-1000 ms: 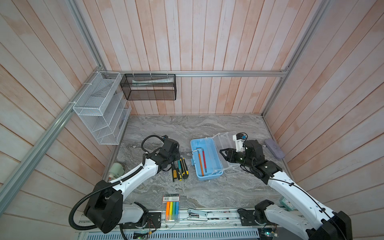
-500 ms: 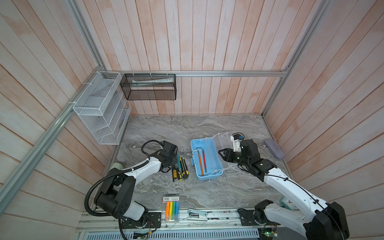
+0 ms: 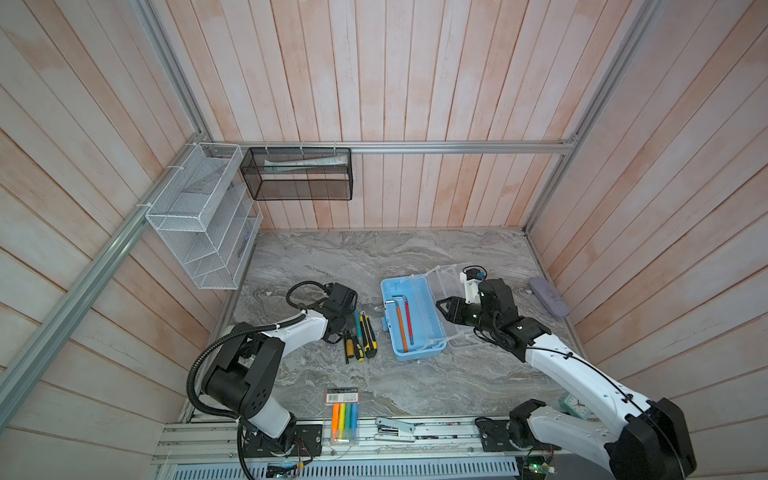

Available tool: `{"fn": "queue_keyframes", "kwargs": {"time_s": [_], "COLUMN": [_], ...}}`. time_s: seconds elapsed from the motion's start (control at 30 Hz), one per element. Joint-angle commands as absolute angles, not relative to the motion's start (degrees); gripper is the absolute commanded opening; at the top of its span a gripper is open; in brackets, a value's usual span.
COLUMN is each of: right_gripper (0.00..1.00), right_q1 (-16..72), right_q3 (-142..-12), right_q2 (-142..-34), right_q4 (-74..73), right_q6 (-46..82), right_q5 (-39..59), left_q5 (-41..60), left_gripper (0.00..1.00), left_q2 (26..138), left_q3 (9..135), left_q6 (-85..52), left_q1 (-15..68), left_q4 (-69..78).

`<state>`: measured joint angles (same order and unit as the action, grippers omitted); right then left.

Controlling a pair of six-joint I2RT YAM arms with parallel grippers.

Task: Pack the tool kit
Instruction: 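Grasp the black L-shaped hex key with the left gripper, then carry the black hex key with the left gripper into the blue box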

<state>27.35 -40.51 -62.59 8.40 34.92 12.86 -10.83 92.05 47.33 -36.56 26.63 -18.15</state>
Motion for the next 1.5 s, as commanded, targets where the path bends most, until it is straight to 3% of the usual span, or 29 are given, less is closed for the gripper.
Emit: {"fn": "queue_keyframes", "kwargs": {"time_s": [0.0,0.27,0.6,0.93,1.2,1.47], "right_gripper": [0.42,0.41,0.42,0.42,0.42,0.41], "right_q1": [27.75,27.66,27.59,27.06,26.83,26.25], "right_q3": [-39.80,-39.24,-38.50,-38.06,-38.05,-38.38], "right_q2": [-63.23,-63.50,-63.53,-62.76,-62.50,-62.48], "right_q4": [7.13,6.75,6.13,5.44,4.49,4.36], "right_q6": [35.15,35.11,34.89,35.24,35.75,36.08], "right_q5": [12.08,11.71,11.90,13.00,13.44,14.24], "left_q5": [-12.13,-12.87,-13.45,-12.69,-5.85,-2.14], "left_gripper": [0.21,0.19,0.00,0.00,0.00,0.00], "left_q2": [93.87,95.96,96.80,86.53,75.93,83.13], "left_q3": [49.13,49.44,49.04,50.73,54.66,63.34], "left_q6": [-35.97,-36.20,-36.12,-34.02,-37.02,-42.21], "left_q1": [26.37,26.36,26.37,26.37,28.39,36.12], "left_q4": [-16.88,-17.50,-18.17,-23.62,-25.16,-17.07]}}
